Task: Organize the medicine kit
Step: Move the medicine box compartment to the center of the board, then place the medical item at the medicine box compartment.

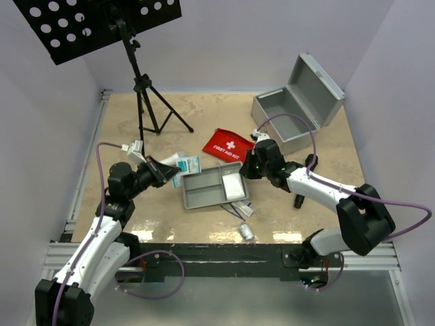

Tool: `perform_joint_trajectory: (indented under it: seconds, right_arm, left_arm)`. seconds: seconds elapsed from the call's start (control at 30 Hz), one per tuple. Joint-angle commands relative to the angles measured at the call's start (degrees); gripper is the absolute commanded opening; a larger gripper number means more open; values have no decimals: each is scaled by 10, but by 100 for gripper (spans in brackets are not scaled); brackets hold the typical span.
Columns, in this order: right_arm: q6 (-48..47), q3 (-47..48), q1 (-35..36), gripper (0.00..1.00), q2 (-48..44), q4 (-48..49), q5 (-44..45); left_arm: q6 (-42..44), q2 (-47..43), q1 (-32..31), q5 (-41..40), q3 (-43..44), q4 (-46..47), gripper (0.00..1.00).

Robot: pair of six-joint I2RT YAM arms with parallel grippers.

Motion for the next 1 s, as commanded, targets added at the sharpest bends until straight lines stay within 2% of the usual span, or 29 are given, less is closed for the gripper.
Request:
perform_joint_trajectory:
  seconds: [0.0, 0.07, 0.13, 0.27, 0.43, 0.53, 0.73, 0.97]
  right_arm:
    - [-17, -4, -1, 5, -9, 26, 9]
    - [-19, -3, -1, 18, -9, 23, 10]
    - [-19, -3, -1, 37, -11, 22, 10]
    - [-15, 1, -1, 49, -22, 19, 10]
    - [-15, 19, -2, 53, -48, -3, 10]
    - [-13, 31, -1, 53, -71, -10, 20]
    - [-20, 41, -1, 52, -91, -15, 18]
    - [-22, 34, -2, 51, -96, -13, 16]
  left_arm:
    - [-14, 9, 1, 29, -10, 73, 0]
    - [-14, 11, 1, 29, -17, 75, 0]
    - [-15, 13, 1, 30, -24, 79, 0]
    - [-18, 12, 1, 31, -34, 83, 0]
    - [-33, 16, 1, 36, -38, 100, 0]
    - [-65, 25, -10, 39, -51, 144, 0]
    - [-115, 60, -87, -16, -99, 236, 0]
    - [-134, 94, -95, -48, -119, 275, 0]
